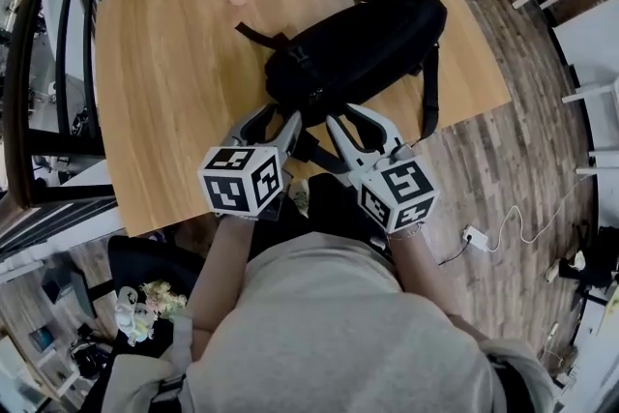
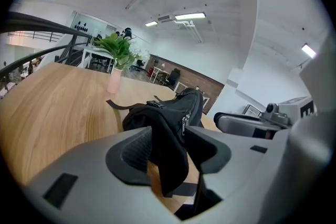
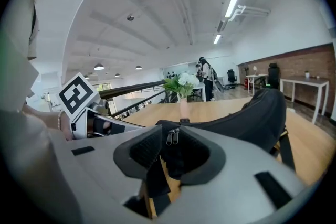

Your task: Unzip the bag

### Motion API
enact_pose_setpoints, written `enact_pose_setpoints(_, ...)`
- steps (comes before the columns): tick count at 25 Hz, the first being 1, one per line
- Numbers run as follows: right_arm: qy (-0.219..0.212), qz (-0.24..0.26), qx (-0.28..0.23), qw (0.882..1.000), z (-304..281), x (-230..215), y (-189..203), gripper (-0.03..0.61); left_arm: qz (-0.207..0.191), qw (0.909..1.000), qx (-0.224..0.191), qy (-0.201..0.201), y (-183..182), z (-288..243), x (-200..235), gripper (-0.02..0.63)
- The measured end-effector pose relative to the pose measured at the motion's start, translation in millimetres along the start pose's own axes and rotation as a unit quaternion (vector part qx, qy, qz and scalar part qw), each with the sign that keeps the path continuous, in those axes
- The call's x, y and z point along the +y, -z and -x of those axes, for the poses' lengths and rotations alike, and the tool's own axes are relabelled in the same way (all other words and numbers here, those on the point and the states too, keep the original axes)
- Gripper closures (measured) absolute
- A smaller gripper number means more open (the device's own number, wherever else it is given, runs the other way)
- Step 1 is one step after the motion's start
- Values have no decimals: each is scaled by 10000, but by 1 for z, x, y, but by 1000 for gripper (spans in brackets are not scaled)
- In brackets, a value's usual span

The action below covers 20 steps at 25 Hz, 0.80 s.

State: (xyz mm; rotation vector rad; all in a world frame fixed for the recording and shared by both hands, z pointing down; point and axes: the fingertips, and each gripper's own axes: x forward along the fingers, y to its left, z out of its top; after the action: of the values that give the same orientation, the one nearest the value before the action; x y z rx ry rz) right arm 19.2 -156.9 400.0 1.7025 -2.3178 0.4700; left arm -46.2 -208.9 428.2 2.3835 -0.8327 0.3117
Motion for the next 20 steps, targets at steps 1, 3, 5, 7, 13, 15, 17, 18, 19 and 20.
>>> enact_pose_setpoints(1, -29, 94, -18, 9999, -1, 0, -1, 483, 9, 10000, 6, -1, 1, 1, -1, 420)
enact_pose_setpoints(3, -71, 232, -52, 9997, -5, -1, -5, 485, 29, 10000, 14, 6, 1, 4, -1, 420)
enact_pose_setpoints(5, -140, 362, -71, 9992, -9, -2, -9, 486, 56, 10000, -24, 15, -2, 5, 1, 420)
enact_pose_setpoints(7, -247, 534, -56, 9983, -12, -2, -11, 486, 165, 9998, -105, 47, -6, 5, 2, 422)
enact_pose_setpoints(13, -580, 649, 79, 9962, -21, -11, -11, 492, 622, 9980, -111, 25, -2, -4, 1, 422)
enact_pose_setpoints(15, -616, 700, 112, 9956, -23, -16, -14, 499, 744, 9972, -122, 3, -2, -7, 2, 420)
enact_pose_setpoints(17, -675, 757, 129, 9948, -24, -18, -16, 500, 809, 9967, -98, -12, 0, -9, 2, 420)
enact_pose_setpoints(18, -712, 826, 139, 9939, -25, -18, -17, 500, 807, 9967, -43, -8, 2, -11, 1, 420)
enact_pose_setpoints(19, -741, 943, 159, 9927, -26, -18, -17, 499, 798, 9968, 26, -3, 4, -13, 0, 422)
enact_pose_setpoints(20, -758, 1109, 189, 9908, -27, -18, -16, 499, 794, 9968, 80, -3, 7, -14, 0, 420)
